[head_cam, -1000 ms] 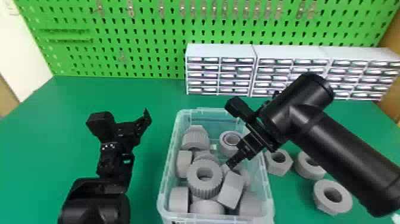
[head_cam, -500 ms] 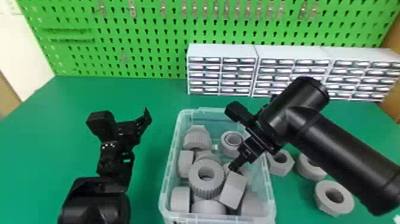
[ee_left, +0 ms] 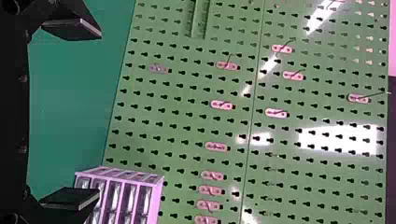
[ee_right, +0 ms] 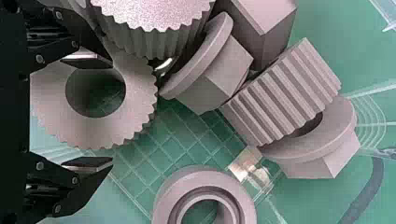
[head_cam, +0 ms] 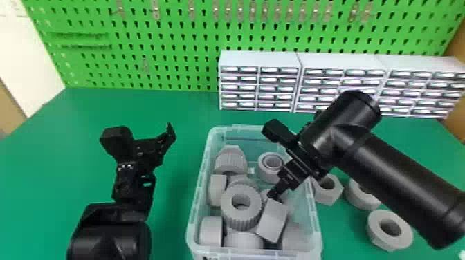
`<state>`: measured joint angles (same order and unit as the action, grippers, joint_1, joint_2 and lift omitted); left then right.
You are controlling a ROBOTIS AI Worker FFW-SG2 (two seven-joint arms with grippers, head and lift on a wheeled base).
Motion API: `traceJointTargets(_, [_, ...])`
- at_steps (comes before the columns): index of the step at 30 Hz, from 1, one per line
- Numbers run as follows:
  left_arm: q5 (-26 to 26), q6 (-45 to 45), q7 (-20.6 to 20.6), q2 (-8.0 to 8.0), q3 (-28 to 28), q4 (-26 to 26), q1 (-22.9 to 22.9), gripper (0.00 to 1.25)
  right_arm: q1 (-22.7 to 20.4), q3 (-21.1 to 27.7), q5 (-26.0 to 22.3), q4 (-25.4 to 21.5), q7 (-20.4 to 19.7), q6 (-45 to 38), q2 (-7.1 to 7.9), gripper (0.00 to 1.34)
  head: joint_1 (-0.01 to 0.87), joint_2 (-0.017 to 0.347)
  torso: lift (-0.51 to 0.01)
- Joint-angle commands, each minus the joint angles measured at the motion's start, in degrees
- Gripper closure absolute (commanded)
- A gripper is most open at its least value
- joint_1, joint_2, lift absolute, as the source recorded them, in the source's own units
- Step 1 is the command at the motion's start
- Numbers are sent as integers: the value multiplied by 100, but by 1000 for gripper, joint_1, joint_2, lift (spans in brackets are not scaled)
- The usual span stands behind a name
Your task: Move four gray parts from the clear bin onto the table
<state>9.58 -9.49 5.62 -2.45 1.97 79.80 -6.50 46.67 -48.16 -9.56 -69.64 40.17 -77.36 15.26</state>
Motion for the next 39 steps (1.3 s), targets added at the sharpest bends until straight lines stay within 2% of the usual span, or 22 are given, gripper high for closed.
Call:
traceJointTargets(1, [0, 0, 0, -1, 6, 0, 0, 98, 9, 0, 59, 65, 0, 28, 3, 510, 693, 72, -52])
traceJointTargets(5, [0, 0, 0, -18, 14, 0, -18, 98, 88, -36, 130, 117, 0, 46, 3, 510, 693, 72, -52])
traceJointTargets(9, [44, 0, 0, -53, 50, 0, -80, 98, 106, 131, 226, 117, 0, 37, -5, 510, 693, 72, -52])
traceJointTargets(17, [62, 0, 0, -71, 58, 0, -71, 98, 150, 96, 288, 153, 0, 28, 56, 510, 693, 72, -52])
traceJointTargets(26, [62, 0, 0, -71, 50, 0, -124, 98, 150, -97, -169, 372, 0, 222, 3, 510, 693, 72, -52])
traceJointTargets(39, [53, 0, 0, -71, 50, 0, -185, 98, 273, -352, -371, 495, 0, 450, 30, 510, 693, 72, -52])
